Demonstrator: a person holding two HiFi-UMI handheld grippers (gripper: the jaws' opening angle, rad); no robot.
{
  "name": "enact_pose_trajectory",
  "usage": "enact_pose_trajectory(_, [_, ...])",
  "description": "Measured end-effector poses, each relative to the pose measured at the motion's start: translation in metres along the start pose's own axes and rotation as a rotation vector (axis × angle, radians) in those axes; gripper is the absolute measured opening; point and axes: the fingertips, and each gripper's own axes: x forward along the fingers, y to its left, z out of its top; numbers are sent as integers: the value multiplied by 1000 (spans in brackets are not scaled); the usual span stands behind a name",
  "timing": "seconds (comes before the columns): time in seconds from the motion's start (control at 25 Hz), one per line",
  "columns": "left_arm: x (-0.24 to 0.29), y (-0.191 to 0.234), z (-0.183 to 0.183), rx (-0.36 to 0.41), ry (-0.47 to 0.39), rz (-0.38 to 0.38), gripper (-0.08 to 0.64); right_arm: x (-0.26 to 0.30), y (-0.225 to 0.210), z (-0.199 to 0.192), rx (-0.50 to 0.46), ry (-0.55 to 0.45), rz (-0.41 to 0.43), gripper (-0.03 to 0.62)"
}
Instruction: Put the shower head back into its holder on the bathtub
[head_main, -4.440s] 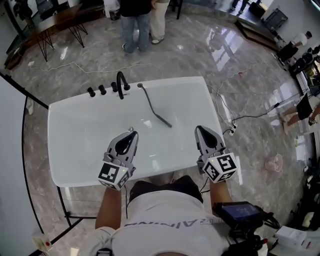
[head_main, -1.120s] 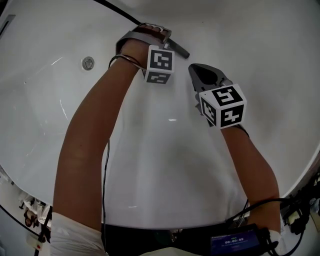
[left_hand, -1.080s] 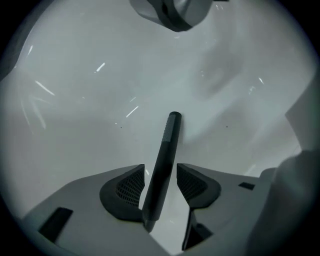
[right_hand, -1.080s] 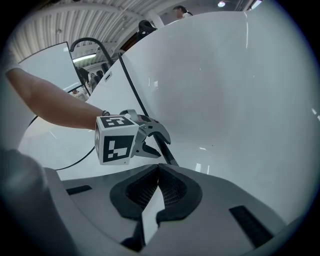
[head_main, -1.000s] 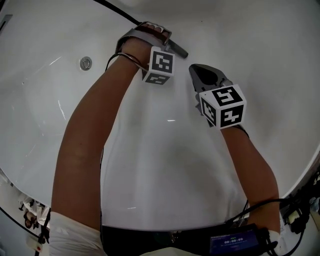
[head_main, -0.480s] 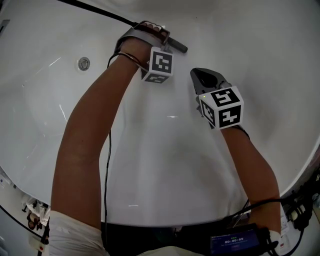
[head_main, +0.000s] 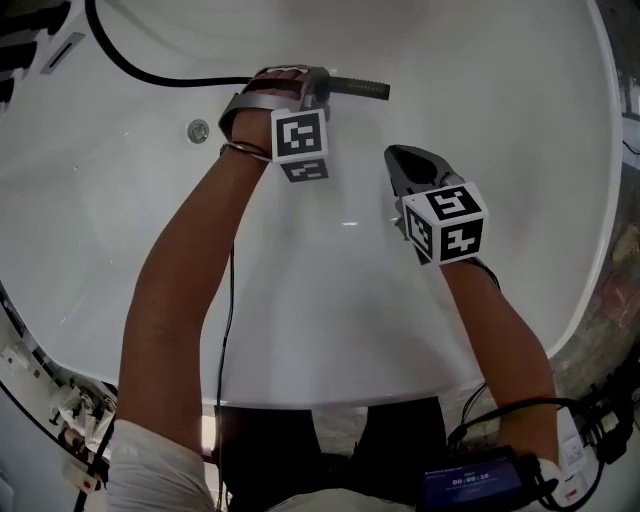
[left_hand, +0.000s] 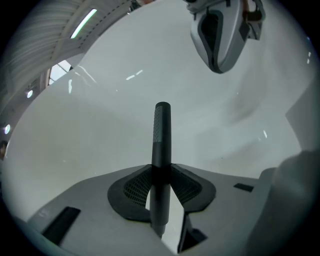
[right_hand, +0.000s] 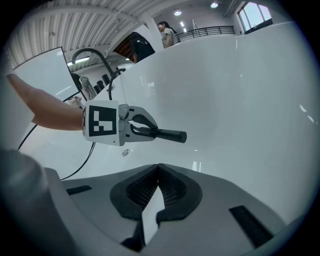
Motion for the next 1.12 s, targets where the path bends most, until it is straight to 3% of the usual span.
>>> enact_pose_trajectory(0.28, [-128,53,33,-294,-161,129,127,-61,38,46,41,-101,-4,11])
enact_pose_trajectory(0.64, [-354,122,69,-603,-415,348,127,-170,107,115,93,-248,-4,11])
enact_pose_trajectory(0.92, [-509,176,58,-797,-531,491,127,-256,155,171,143,-370,1,11])
enact_pose_trajectory(1.12, [-618,204,47,-875,-617,573,128,-307,198,200,144,-417,23,11])
